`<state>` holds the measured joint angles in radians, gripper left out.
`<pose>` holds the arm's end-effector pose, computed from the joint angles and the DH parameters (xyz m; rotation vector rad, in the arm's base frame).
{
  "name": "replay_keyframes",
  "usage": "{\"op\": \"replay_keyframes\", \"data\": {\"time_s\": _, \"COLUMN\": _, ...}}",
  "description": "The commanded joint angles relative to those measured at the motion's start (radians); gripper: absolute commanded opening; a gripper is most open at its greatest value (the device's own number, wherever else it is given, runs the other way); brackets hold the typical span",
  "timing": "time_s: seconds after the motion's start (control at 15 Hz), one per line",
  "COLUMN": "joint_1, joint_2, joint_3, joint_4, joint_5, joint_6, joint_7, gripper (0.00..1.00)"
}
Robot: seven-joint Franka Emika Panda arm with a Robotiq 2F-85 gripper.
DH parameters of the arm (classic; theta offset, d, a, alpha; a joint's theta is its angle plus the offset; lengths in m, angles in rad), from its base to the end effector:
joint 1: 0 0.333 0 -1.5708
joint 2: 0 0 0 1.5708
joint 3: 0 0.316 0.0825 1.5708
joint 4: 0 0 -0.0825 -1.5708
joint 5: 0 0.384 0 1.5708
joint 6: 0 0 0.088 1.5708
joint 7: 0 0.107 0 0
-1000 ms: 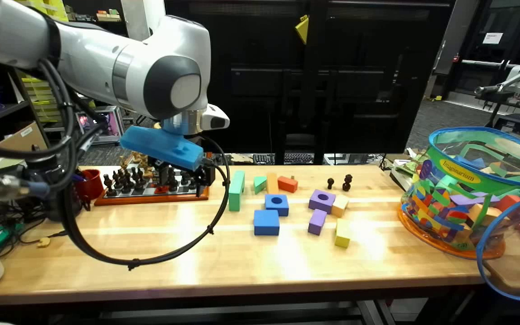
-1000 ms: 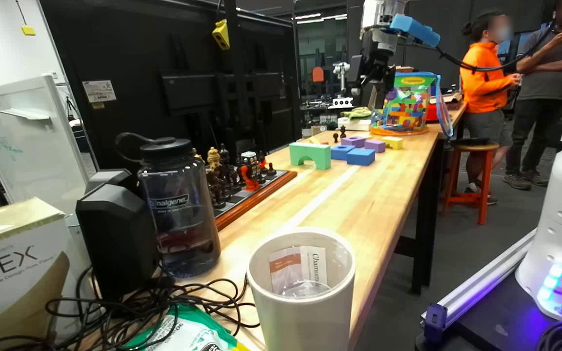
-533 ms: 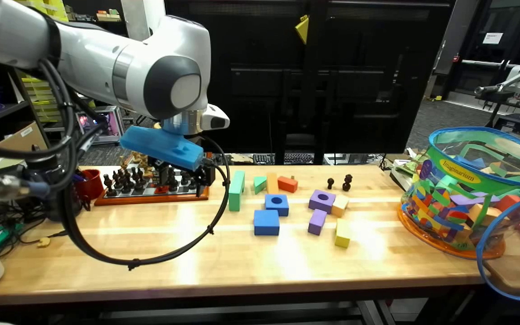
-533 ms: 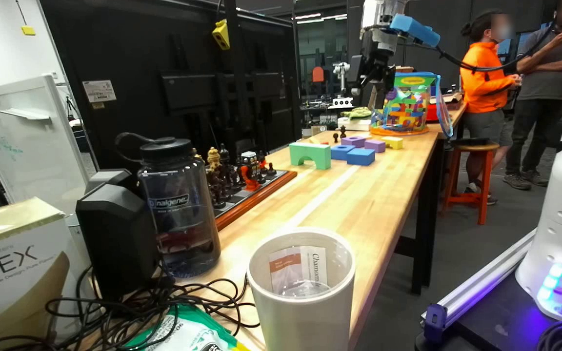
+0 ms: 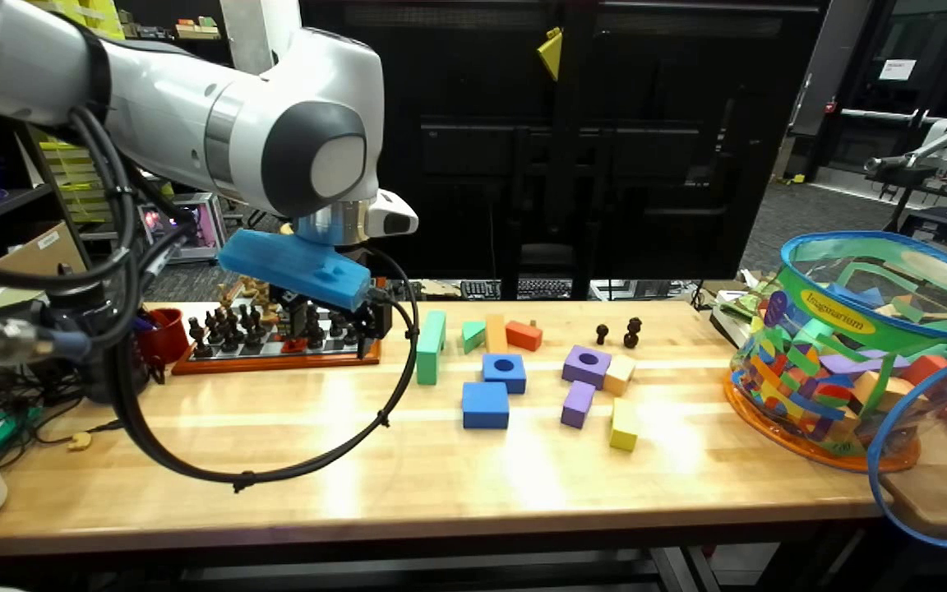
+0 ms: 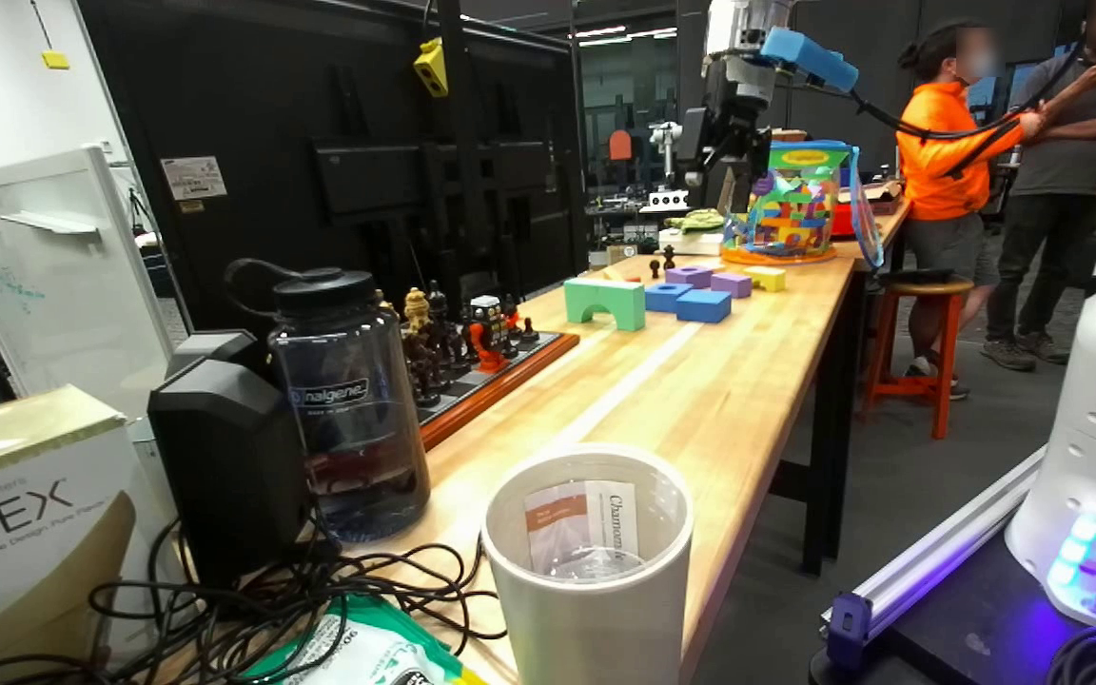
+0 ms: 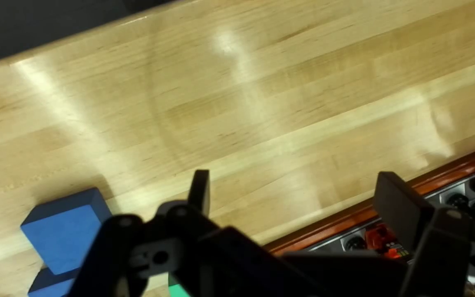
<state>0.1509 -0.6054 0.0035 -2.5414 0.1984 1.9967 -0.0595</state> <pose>0.3646 0.0690 0.4793 -2.9500 -0.2019 -0.0770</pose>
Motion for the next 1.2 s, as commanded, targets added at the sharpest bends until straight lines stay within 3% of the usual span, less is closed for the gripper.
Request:
{"op": "replay_keyframes", "data": {"time_s": 0.0, "joint_1": -0.014, "joint_2": 0.0, "joint_3": 0.011, "joint_4": 0.002, "joint_5": 0.007, "joint_6": -0.004, "joint_7": -0.006, "gripper": 1.0}}
{"op": "replay_keyframes", "data": {"time_s": 0.47, "joint_1": -0.012, "joint_2": 0.005, "joint_3": 0.01, "joint_4": 0.004, "joint_5": -0.001, "joint_6": -0.007, "joint_7": -0.021, "gripper": 1.0}}
{"op": "replay_keyframes", "data": {"time_s": 0.67, "joint_1": -0.012, "joint_2": 0.016, "joint_3": 0.014, "joint_4": -0.009, "joint_5": -0.031, "joint_6": 0.053, "joint_7": -0.062, "gripper": 1.0}}
{"op": "replay_keyframes", "data": {"time_s": 1.13, "joint_1": -0.048, "joint_2": 0.144, "joint_3": 0.022, "joint_4": -0.022, "joint_5": -0.172, "joint_6": 0.326, "joint_7": -0.071, "gripper": 1.0}}
